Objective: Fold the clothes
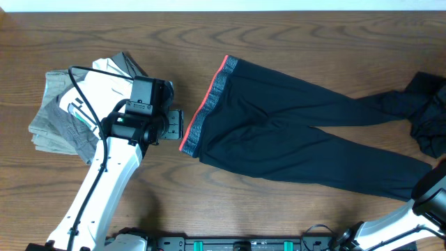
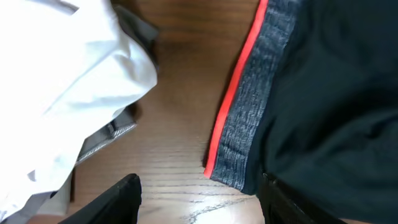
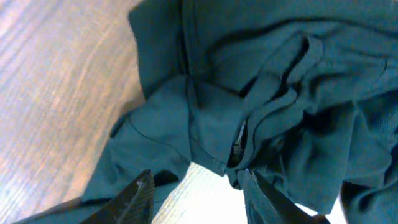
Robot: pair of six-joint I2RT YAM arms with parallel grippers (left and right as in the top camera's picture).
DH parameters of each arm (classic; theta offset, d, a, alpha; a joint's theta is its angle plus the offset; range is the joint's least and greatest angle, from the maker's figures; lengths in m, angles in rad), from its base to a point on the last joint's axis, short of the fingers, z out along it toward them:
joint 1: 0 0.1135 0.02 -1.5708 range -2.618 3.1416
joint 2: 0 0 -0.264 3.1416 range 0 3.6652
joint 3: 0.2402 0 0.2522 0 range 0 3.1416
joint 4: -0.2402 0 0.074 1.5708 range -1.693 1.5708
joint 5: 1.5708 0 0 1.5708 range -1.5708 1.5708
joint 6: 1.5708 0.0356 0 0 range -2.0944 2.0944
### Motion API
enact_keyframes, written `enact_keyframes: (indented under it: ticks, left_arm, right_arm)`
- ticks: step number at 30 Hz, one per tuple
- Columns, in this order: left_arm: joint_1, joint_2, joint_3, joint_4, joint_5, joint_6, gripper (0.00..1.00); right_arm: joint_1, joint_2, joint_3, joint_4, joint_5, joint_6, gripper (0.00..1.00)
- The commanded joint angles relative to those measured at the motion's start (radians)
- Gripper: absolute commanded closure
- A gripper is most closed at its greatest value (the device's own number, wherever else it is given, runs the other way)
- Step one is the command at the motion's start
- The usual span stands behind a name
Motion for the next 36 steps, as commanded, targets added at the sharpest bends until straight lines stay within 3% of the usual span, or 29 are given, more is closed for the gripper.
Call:
enact_keyframes:
  ticks: [1, 6, 11, 17, 20, 22, 27, 32, 36]
  left_arm:
    - [-0.002, 0.016, 0.013, 0.018, 0.103, 0.059, 0.37]
    - [-0.003, 0.099, 0.013, 0.094, 0.243, 0.099, 0.36]
    - [-0.023, 0.256, 0.013, 0.261, 0.364, 0.137, 0.36]
    - [-0.071, 0.391, 0.013, 0.518, 0.363, 0.135, 0.4]
    - [-0.074, 0.454, 0.013, 0.66, 0.324, 0.113, 0.29]
    - [-0.074, 0.497, 0.014, 0.73, 0.295, 0.111, 0.28]
    - [-0.074, 0.625, 0.058, 0.796, 0.287, 0.114, 0.3]
    - [-0.074, 0.744, 0.136, 0.797, 0.286, 0.121, 0.42]
    - [-0.074, 0.765, 0.15, 0.745, 0.124, 0.111, 0.72]
  right_arm:
    - [-0.002, 0.005, -0.037, -0.002, -0.033, 0.042, 0.54]
    - [0.01, 0.005, -0.053, 0.002, -0.235, -0.006, 0.46]
    - [0.01, 0.005, -0.053, 0.002, -0.43, -0.053, 0.47]
    - [0.01, 0.005, -0.053, -0.022, -0.576, -0.127, 0.5]
    - [0.015, 0.004, -0.053, -0.055, -0.639, -0.162, 0.48]
    - [0.022, 0.003, -0.053, -0.084, -0.668, -0.184, 0.47]
    - [0.048, -0.014, -0.053, -0.154, -0.673, -0.243, 0.48]
    - [0.082, -0.04, -0.053, -0.165, -0.672, -0.267, 0.48]
    - [0.113, -0.051, -0.053, -0.163, -0.63, -0.266, 0.5]
